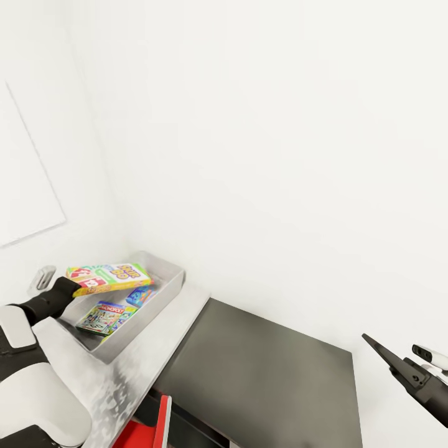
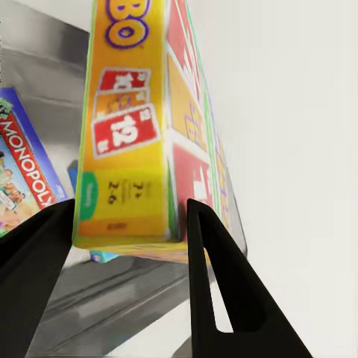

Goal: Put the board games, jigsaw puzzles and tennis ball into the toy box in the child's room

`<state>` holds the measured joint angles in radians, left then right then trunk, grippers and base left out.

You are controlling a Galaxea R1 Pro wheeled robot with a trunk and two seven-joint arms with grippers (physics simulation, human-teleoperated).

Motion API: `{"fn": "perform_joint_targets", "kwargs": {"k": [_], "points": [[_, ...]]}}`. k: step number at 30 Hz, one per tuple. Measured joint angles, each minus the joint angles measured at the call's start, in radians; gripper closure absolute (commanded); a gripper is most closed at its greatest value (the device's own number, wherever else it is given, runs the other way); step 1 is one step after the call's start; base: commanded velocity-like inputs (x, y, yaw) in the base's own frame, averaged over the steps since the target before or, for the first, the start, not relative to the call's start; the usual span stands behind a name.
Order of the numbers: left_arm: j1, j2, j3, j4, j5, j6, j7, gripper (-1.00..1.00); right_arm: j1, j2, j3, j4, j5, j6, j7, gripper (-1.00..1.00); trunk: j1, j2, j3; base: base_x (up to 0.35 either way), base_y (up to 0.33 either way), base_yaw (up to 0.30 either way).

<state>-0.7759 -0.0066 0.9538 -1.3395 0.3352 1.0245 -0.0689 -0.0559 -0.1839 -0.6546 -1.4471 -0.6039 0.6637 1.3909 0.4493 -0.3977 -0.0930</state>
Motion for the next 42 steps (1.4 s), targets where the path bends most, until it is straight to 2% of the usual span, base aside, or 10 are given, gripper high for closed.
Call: {"fn": "perform_joint_targets", "kwargs": {"k": [2, 10, 23, 35, 36, 42], "points": [[0.000, -0.005, 0.002, 0.001, 0.018, 0.000, 0.031, 1.00, 0.000, -0.001, 0.001, 0.000, -0.002, 0.000, 0.000, -1.00, 0.000, 0.000, 0.000, 0.000, 0.000, 0.000], [0.000, -0.010, 0.004, 0.024, 0.034, -0.023, 0.087, 1.00, 0.000, -0.002, 0.001, 0.000, -0.006, 0.000, 0.001, -1.00, 0.000, 0.000, 0.000, 0.000, 0.000, 0.000], [0.000, -0.010, 0.004, 0.071, 0.034, -0.069, 0.095, 1.00, 0.000, -0.002, 0.001, 0.000, -0.009, 0.000, 0.003, -1.00, 0.000, 0.000, 0.000, 0.000, 0.000, 0.000], [0.000, -0.009, 0.005, 0.076, 0.035, -0.090, 0.095, 1.00, 0.000, -0.002, 0.002, -0.001, -0.010, 0.000, 0.003, -1.00, 0.000, 0.000, 0.000, 0.000, 0.000, 0.000], [0.000, -0.009, 0.005, 0.076, 0.035, -0.094, 0.095, -1.00, 0.000, -0.002, 0.002, 0.000, -0.010, 0.000, 0.003, -1.00, 0.000, 0.000, 0.000, 0.000, 0.000, 0.000], [0.000, -0.009, 0.005, 0.077, 0.036, -0.101, 0.095, -1.00, 0.000, -0.002, 0.001, 0.000, -0.010, 0.000, 0.003, -1.00, 0.000, 0.000, 0.000, 0.000, 0.000, 0.000]]}}
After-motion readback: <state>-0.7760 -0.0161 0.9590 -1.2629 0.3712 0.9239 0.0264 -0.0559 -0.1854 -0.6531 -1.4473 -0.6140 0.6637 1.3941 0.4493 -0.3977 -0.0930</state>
